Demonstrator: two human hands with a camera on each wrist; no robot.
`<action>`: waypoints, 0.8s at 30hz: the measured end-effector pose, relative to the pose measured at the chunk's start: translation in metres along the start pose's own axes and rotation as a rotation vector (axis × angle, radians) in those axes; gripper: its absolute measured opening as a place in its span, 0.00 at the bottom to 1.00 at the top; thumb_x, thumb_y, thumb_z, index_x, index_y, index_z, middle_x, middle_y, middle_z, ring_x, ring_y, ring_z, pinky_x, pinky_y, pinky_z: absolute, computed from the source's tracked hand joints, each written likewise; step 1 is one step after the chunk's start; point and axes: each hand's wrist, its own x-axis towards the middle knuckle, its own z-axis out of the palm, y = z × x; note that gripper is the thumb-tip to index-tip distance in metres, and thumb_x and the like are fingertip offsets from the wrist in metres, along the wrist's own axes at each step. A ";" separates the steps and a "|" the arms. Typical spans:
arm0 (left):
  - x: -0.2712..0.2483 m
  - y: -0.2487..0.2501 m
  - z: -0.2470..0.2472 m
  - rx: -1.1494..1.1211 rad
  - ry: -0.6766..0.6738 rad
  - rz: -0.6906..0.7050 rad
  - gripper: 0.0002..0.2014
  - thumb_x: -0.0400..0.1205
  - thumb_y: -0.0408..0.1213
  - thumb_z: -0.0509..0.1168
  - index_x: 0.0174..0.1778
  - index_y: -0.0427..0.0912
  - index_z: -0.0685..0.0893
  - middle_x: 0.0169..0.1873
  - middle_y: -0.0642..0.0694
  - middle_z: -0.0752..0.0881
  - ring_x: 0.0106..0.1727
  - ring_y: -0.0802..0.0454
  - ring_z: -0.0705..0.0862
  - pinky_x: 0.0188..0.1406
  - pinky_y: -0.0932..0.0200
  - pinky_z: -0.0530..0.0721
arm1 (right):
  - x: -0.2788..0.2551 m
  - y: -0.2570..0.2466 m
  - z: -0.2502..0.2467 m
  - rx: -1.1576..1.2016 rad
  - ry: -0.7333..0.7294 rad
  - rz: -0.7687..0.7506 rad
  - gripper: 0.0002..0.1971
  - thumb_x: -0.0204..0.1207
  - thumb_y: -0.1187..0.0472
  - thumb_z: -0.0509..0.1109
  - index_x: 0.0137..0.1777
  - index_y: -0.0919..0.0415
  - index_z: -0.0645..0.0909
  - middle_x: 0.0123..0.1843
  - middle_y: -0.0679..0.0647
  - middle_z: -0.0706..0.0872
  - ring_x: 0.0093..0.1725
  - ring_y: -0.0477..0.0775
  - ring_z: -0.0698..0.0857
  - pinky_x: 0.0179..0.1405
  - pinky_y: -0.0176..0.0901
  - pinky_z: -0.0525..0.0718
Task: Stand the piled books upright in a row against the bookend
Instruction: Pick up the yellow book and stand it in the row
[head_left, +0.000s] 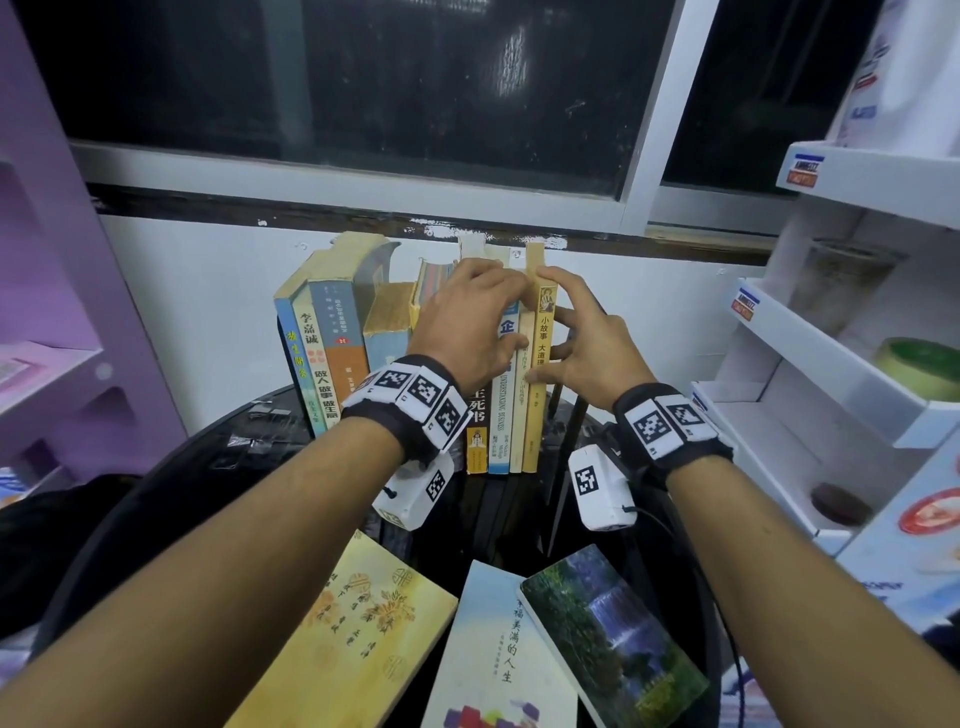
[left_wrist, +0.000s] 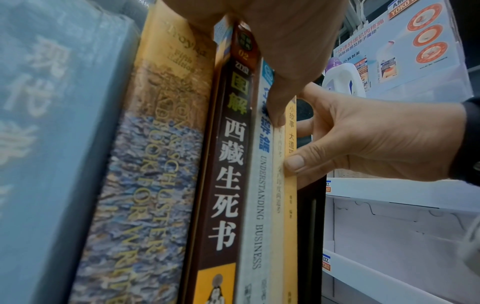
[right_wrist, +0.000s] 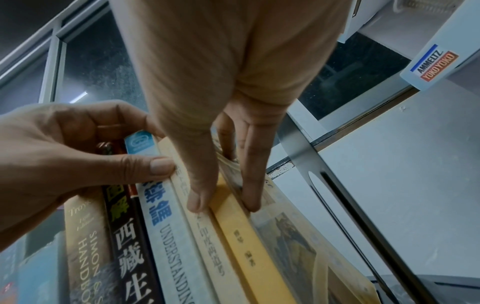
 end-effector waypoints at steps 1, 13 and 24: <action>0.000 0.001 -0.001 -0.016 0.002 -0.014 0.18 0.72 0.46 0.75 0.57 0.55 0.80 0.62 0.56 0.83 0.72 0.53 0.69 0.67 0.50 0.72 | 0.000 0.000 0.000 0.009 0.008 0.002 0.48 0.64 0.72 0.82 0.76 0.37 0.60 0.71 0.58 0.80 0.34 0.39 0.89 0.33 0.33 0.88; -0.003 0.004 0.001 0.030 0.000 0.000 0.31 0.74 0.45 0.74 0.73 0.55 0.72 0.68 0.51 0.79 0.75 0.50 0.68 0.74 0.53 0.65 | -0.002 0.000 0.003 0.042 0.044 0.014 0.48 0.66 0.74 0.80 0.75 0.34 0.61 0.74 0.61 0.77 0.36 0.38 0.88 0.32 0.33 0.88; -0.002 0.003 -0.007 -0.021 -0.071 0.056 0.34 0.72 0.40 0.75 0.74 0.53 0.70 0.72 0.51 0.73 0.76 0.49 0.66 0.74 0.46 0.71 | -0.006 0.000 0.000 -0.049 0.013 0.055 0.52 0.71 0.70 0.77 0.82 0.35 0.49 0.73 0.54 0.79 0.38 0.35 0.84 0.33 0.29 0.85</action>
